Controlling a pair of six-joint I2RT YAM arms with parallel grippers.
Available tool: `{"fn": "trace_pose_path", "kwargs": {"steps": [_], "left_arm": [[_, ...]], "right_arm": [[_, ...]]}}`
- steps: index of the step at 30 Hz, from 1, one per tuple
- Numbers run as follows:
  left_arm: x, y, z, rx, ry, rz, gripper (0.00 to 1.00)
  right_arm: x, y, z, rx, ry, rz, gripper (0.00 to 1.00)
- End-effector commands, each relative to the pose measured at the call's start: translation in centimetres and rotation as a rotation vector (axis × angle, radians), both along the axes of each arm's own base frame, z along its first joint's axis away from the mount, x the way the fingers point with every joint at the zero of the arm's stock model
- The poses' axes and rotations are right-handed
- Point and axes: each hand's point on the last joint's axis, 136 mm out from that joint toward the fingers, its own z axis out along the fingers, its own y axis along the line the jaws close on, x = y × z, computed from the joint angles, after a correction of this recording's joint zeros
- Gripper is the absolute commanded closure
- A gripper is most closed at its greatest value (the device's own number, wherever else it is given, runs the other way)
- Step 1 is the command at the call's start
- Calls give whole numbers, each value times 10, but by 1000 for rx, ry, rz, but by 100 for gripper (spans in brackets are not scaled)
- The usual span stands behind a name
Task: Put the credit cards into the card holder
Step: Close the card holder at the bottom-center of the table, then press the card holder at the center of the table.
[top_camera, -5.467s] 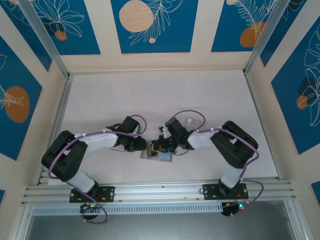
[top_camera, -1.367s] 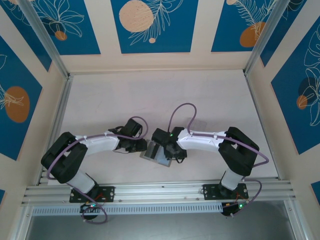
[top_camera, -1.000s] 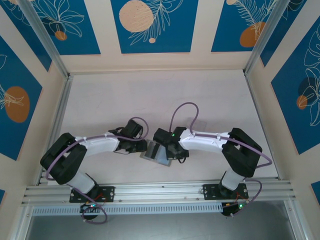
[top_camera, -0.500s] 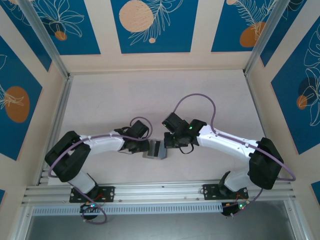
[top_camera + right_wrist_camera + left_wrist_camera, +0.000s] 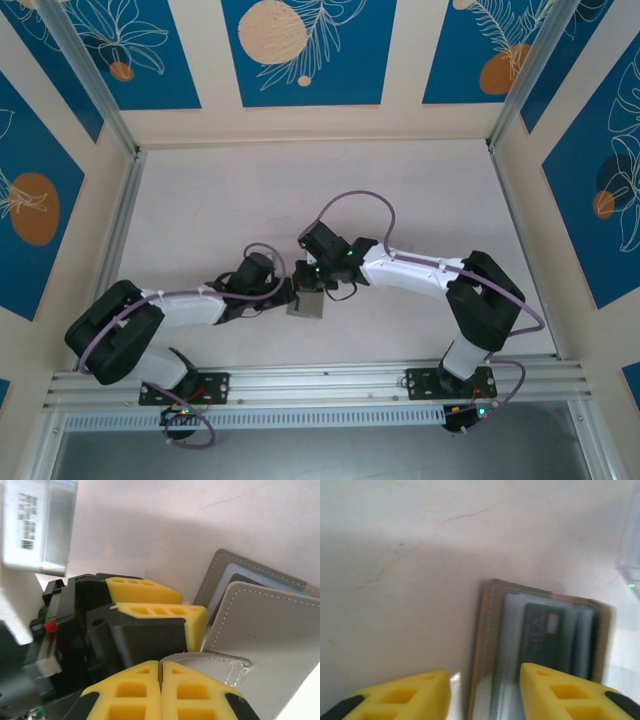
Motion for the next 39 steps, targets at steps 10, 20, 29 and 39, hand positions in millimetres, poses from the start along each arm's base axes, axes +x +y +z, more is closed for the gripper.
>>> {"fn": "trace_pose_path", "kwargs": {"steps": [10,20,29,39], "left_arm": [[-61,113,8,269,96,184,43],[-41,81,81,229,-75,-41,49],[-18,12,111,227,-116,-224,51],[-15,3,55,343,4,-281,63]], "right_arm": [[-2,42,21,157,8,137,47],[2,-46,17,97,49,24,37],[-9,-30,-33,49,115,60,84],[0,-20,-76,-35,181,32,83]]}}
